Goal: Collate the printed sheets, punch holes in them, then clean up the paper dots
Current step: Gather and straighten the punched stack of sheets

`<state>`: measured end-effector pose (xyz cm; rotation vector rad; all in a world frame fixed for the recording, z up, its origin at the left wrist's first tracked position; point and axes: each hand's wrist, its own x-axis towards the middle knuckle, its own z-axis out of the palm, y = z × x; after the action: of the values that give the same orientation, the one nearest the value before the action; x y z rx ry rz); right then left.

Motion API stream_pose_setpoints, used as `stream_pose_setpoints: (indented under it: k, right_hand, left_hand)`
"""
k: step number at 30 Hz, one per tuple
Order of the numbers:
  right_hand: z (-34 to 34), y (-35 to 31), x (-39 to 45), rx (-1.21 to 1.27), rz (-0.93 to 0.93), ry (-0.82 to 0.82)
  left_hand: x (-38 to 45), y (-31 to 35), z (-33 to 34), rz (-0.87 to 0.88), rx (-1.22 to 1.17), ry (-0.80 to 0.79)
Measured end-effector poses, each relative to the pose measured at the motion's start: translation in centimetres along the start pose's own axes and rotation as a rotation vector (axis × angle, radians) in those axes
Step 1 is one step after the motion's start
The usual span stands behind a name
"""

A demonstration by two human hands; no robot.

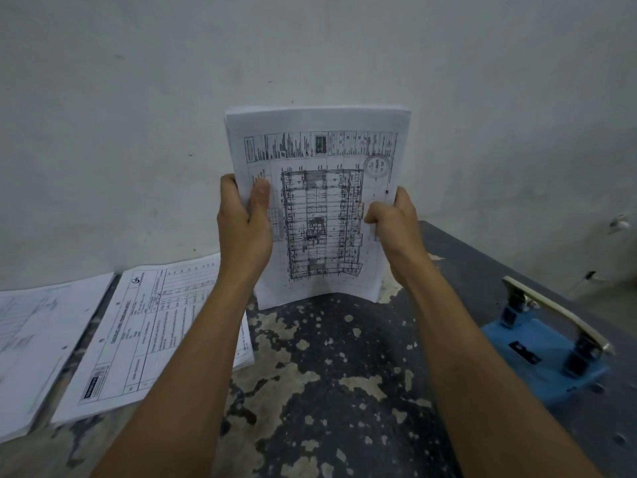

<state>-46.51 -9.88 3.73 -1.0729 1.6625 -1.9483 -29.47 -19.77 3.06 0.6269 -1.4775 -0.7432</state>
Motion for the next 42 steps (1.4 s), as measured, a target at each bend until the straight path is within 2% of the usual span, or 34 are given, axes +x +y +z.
stream_pose_setpoints:
  k: [9,12,14,16,19,22,24,25,28,29,31,35,38,40,42]
  right_hand:
    - [0.7,-0.2,-0.3,0.023,-0.021,0.057]
    - [0.9,-0.1,-0.5,-0.03,0.005,-0.003]
    - [1.0,-0.4,-0.6,-0.044,-0.014,0.02]
    - [1.2,-1.3,-0.9,-0.1,-0.114,0.108]
    - [1.3,-3.5,-1.3,-0.314,-0.391,0.235]
    - [2.2,-7.1,-1.7,-0.526,-0.688,0.29]
    - [3.2,-9.4,-1.4,-0.728,-0.797,0.311]
    - [3.6,-10.3,-1.3,-0.84,-0.817,0.263]
    - [5.1,-11.6,-1.0,-1.13,-0.762,-0.042]
    - [5.5,-11.6,-1.0,-1.154,-0.76,-0.057]
    - [5.8,-11.7,-1.2,-1.113,-0.814,0.019]
    - [5.9,-11.4,-1.3,-1.149,-0.778,-0.1]
    - [4.6,-10.2,-1.4,-0.854,-0.782,0.169]
    - [3.4,-8.4,-1.6,-0.568,-0.595,0.326]
    - [2.3,-6.0,-1.4,-0.318,-0.282,0.375]
  left_hand:
    - [0.1,-0.3,0.0,-0.018,-0.007,-0.016]
    - [0.1,-0.5,-0.1,-0.018,-0.003,-0.012]
    - [0.2,-0.5,-0.2,-0.022,-0.001,-0.019]
    - [0.4,-0.4,-0.4,-0.029,-0.011,-0.023]
    - [1.1,0.2,-0.7,-0.01,-0.025,-0.018]
    - [1.4,1.0,-0.8,0.032,-0.031,-0.024]
    - [1.3,1.1,-0.6,0.038,-0.032,-0.033]
    - [1.3,1.2,-0.6,0.034,-0.028,-0.036]
    - [1.2,1.3,-0.8,0.032,-0.036,-0.041]
    - [1.3,1.3,-0.9,0.034,-0.04,-0.046]
    - [1.4,1.3,-1.0,0.033,-0.035,-0.057]
    - [1.2,1.4,-1.0,0.032,-0.063,-0.06]
    - [1.0,1.4,-0.9,0.019,-0.061,-0.056]
    - [0.9,1.2,-1.0,0.002,-0.076,-0.054]
    - [0.7,1.0,-1.0,-0.014,-0.083,-0.048]
